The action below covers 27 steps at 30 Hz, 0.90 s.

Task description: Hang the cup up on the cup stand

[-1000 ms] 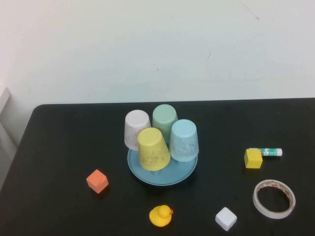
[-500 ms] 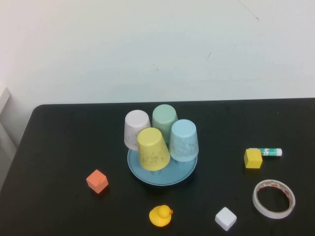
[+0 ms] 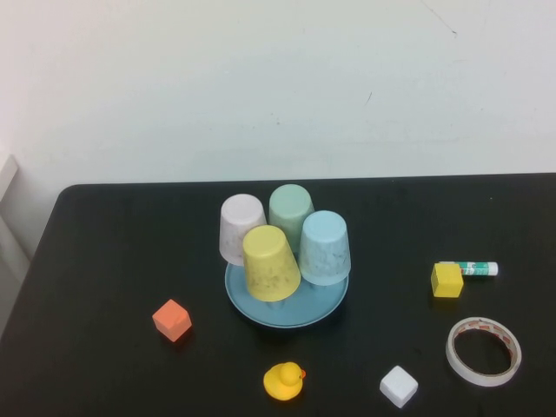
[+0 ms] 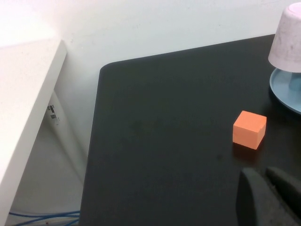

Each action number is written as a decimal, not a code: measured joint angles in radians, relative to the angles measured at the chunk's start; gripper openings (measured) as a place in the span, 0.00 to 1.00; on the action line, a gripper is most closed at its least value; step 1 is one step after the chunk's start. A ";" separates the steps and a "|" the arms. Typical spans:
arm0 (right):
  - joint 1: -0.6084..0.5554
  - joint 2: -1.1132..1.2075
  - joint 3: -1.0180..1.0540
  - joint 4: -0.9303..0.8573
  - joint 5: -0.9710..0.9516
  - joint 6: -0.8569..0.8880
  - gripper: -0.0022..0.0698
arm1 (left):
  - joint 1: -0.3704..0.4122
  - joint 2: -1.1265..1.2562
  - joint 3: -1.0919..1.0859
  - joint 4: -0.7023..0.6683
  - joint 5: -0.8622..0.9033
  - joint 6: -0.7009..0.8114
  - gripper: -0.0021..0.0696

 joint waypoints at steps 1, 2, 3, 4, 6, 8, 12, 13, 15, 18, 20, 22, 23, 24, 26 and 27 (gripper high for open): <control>0.000 0.000 0.000 0.000 0.002 0.000 0.03 | 0.000 0.000 0.000 0.000 0.000 0.000 0.03; 0.000 0.000 0.000 0.000 0.002 0.000 0.03 | 0.000 0.000 0.000 0.000 0.000 0.000 0.03; 0.000 0.000 0.000 -0.002 0.002 0.000 0.03 | 0.000 0.000 0.000 0.000 0.000 0.000 0.03; 0.000 0.000 0.000 -0.002 0.002 0.004 0.03 | 0.000 0.000 0.000 0.000 0.000 0.000 0.03; 0.000 0.000 0.000 -0.002 0.005 0.010 0.03 | 0.000 0.000 0.000 0.000 0.000 0.000 0.03; 0.000 0.000 0.000 -0.002 0.010 0.021 0.03 | 0.000 0.000 0.000 0.000 0.000 0.000 0.03; 0.000 0.000 0.000 -0.004 0.010 0.032 0.03 | 0.000 0.000 0.000 0.000 0.000 0.000 0.03; 0.000 0.000 0.000 -0.004 0.010 0.032 0.03 | 0.000 0.000 0.000 0.000 0.000 0.000 0.03; 0.000 0.000 0.000 -0.004 0.011 0.034 0.03 | 0.000 0.000 0.000 0.000 0.000 0.000 0.03; 0.000 0.000 0.000 -0.004 0.011 0.034 0.03 | 0.000 0.000 0.000 0.000 0.000 0.000 0.03; 0.000 0.000 0.000 -0.004 0.014 0.034 0.03 | 0.000 0.000 0.000 0.000 0.000 0.000 0.03; 0.000 0.000 -0.002 -0.004 0.014 0.034 0.03 | 0.000 0.000 0.000 0.000 0.000 0.000 0.03; 0.000 0.000 -0.002 -0.004 0.015 0.034 0.03 | 0.000 0.000 0.000 0.000 0.000 0.000 0.03; 0.000 0.000 -0.002 -0.004 0.015 0.035 0.03 | 0.000 0.000 0.000 0.000 0.000 0.000 0.03; 0.000 0.000 -0.002 -0.004 0.016 0.036 0.03 | 0.000 0.000 0.000 0.000 0.000 0.000 0.03; 0.000 0.000 -0.002 -0.004 0.016 0.036 0.03 | 0.000 0.000 0.000 0.000 0.000 0.000 0.03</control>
